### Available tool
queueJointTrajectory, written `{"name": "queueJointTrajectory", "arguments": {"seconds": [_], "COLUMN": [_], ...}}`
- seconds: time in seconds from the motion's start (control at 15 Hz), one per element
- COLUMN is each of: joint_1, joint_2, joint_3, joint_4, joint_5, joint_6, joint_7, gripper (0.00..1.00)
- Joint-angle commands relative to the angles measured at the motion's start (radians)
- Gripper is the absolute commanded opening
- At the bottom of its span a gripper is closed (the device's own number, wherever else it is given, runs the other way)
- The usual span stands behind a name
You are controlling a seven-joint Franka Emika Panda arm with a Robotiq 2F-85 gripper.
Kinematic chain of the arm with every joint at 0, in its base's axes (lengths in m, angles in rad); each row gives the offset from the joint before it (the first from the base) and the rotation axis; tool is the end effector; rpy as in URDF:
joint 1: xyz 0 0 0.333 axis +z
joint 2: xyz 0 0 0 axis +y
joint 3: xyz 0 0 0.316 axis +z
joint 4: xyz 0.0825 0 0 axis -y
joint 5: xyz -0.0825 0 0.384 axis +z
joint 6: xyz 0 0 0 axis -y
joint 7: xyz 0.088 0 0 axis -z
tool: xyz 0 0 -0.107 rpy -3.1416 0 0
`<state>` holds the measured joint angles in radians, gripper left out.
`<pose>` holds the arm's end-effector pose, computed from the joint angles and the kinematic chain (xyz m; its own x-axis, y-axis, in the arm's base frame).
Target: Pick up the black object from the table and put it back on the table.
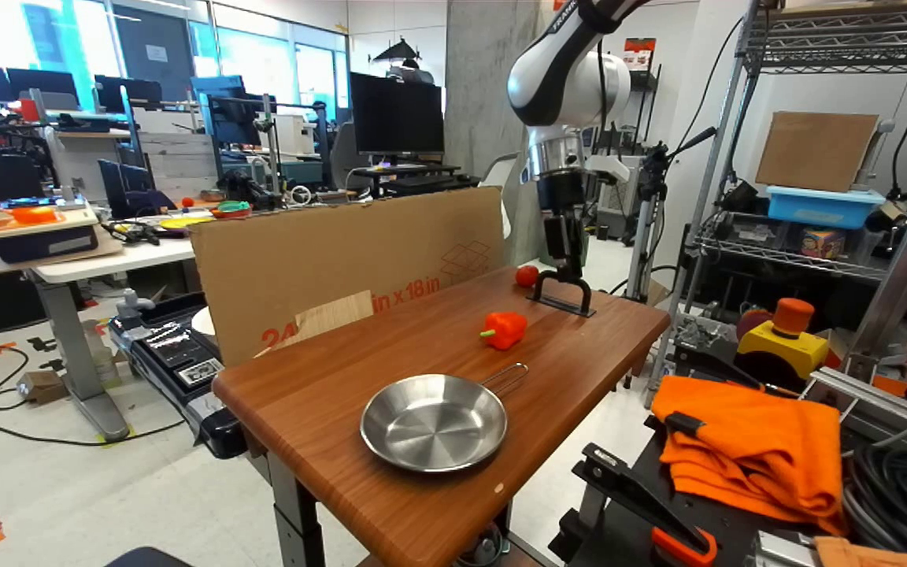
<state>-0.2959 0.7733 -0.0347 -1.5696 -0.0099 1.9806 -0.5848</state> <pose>0.6218 -0.2116 0.1617 0.9091 0.2753 -0.3126 0.2318 -0.9579 -0.1694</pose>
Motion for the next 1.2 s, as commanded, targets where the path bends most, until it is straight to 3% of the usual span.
{"name": "queueJointTrajectory", "arguments": {"seconds": [0.0,0.13,0.2,1.13], "joint_1": [-0.031,-0.05,-0.014,-0.027], "joint_2": [0.004,-0.031,-0.001,-0.012], "joint_3": [0.031,0.059,0.02,0.037], "joint_4": [0.029,-0.01,0.009,0.009], "joint_5": [0.029,0.056,0.022,0.044], "joint_6": [-0.024,0.014,0.001,0.002], "joint_7": [-0.055,-0.133,-0.059,-0.111], "gripper": [1.0,1.0,1.0,1.0]}}
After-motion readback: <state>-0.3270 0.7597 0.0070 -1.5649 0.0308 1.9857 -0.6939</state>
